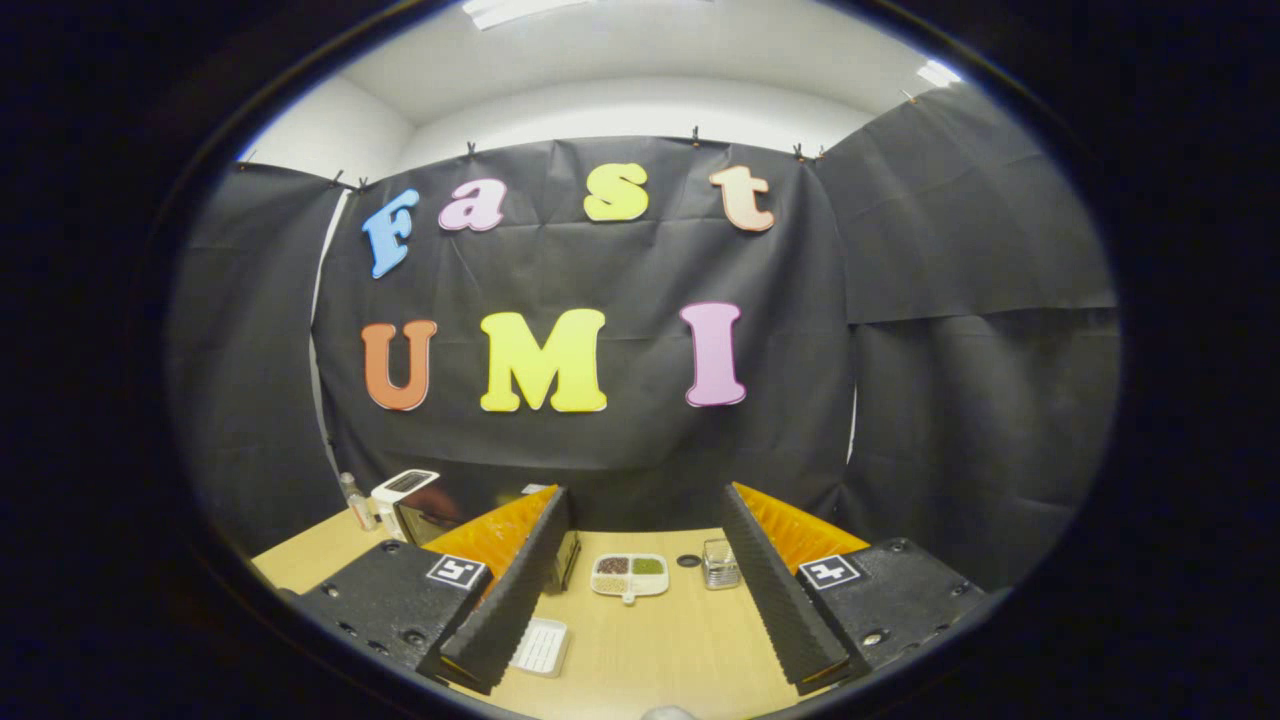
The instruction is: Open the toaster oven, put the food inside, and close the toaster oven door.
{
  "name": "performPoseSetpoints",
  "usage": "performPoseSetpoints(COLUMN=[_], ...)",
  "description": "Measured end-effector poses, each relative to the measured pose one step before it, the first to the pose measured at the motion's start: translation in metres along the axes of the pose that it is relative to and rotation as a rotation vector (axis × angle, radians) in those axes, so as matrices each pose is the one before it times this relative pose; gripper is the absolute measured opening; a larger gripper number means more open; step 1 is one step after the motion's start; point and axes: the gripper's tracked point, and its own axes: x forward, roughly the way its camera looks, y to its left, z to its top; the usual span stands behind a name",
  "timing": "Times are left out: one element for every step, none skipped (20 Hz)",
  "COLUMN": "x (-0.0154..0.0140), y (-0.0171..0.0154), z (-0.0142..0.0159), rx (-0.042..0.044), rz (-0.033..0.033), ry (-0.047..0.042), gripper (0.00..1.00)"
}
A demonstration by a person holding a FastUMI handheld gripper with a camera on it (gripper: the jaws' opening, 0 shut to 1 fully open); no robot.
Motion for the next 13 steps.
performPoseSetpoints(x=[0.00032,-0.00133,-0.00024,-0.00051,-0.00040,-0.00078,0.00057,-0.00068,0.00025,-0.00080,0.00063,0.00014,0.00029], y=[0.00056,0.00126,0.00202,0.00082,0.00054,0.00135,-0.00004,-0.00071,0.00001,-0.00083,0.00005,-0.00035,0.00034], z=[-0.00078,0.00052,0.00027,0.00083,-0.00109,-0.00021,-0.00059,-0.00029,-0.00010,-0.00005,-0.00092,-0.00034,-0.00094], rx=[0.00174,0.00031,0.00033,-0.00232,-0.00296,-0.00125,-0.00146,-0.00045,0.00110,0.00224,0.00109,0.00041,0.00104], rz=[0.00004,0.00303,0.00290,0.00046,0.00225,0.00200,0.00101,-0.00042,0.00059,-0.00071,0.00041,-0.00044,0.00296], ry=[0.00239,-0.00035,-0.00320,-0.00067,0.00064,0.00326,0.00026,0.00258,-0.00106,0.00354,0.00117,0.00222,0.00109], gripper=[0.99,0.99,0.99,0.99,0.99,0.99,0.99,0.99,0.99,0.99,0.99,0.99,0.99])
